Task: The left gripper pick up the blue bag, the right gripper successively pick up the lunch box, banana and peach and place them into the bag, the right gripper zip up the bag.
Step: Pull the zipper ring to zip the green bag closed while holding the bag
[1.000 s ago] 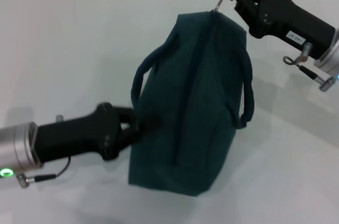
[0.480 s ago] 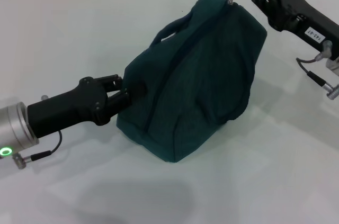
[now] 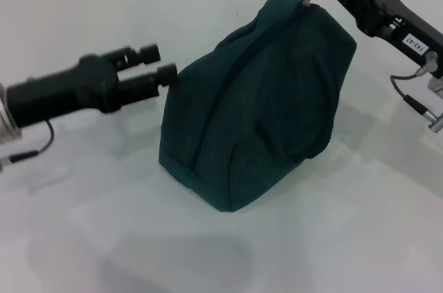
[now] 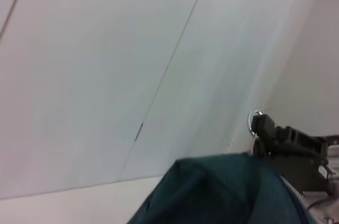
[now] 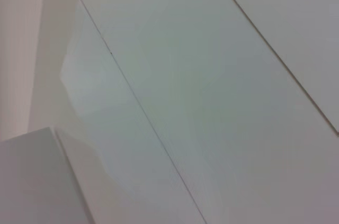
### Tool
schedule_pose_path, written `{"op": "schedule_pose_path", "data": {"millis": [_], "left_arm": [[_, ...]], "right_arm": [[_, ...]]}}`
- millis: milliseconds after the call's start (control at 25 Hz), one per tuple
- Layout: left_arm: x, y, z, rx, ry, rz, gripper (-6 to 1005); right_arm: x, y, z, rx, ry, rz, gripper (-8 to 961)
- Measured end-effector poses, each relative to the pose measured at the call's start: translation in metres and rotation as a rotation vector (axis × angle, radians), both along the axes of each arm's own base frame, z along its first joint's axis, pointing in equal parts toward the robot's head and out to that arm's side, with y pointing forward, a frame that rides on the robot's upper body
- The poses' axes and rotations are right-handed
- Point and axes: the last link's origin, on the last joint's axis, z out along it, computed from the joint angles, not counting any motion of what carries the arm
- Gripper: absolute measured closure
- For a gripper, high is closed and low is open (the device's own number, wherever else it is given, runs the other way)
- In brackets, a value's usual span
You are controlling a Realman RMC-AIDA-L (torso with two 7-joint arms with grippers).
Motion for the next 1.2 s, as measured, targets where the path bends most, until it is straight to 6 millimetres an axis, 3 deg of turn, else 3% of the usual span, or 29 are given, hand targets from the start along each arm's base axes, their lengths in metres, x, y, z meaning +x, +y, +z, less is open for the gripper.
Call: {"op": "schedule_pose_path", "data": {"millis": [120, 280, 400, 600, 800, 1200], "left_arm": [[0.027, 0.015, 0.021, -0.036, 0.075, -0.033, 348], [0.081, 0.031, 0.041, -0.064, 0.228, -0.072, 293], [0.125, 0.033, 0.041, -0.075, 0.369, -0.097, 251], [0.185, 0.024, 0.018, -0.068, 0.573, -0.089, 223], [0.205, 0.023, -0.009, -0.055, 0.690, -0.084, 222], [0.198, 0.026, -0.025, -0.040, 0.750, -0.034, 228]], "right_arm": [[0.002, 0.001, -0.001, 0.000, -0.007, -0.015, 945], [0.006, 0.003, -0.001, 0.006, -0.007, -0.045, 945], [0.006, 0.003, -0.001, 0.007, -0.006, -0.051, 944], [0.007, 0.004, 0.000, 0.010, -0.005, -0.058, 944], [0.007, 0.003, -0.001, 0.007, -0.007, -0.057, 944], [0.009, 0.002, -0.001, 0.007, -0.007, -0.061, 944]]}}
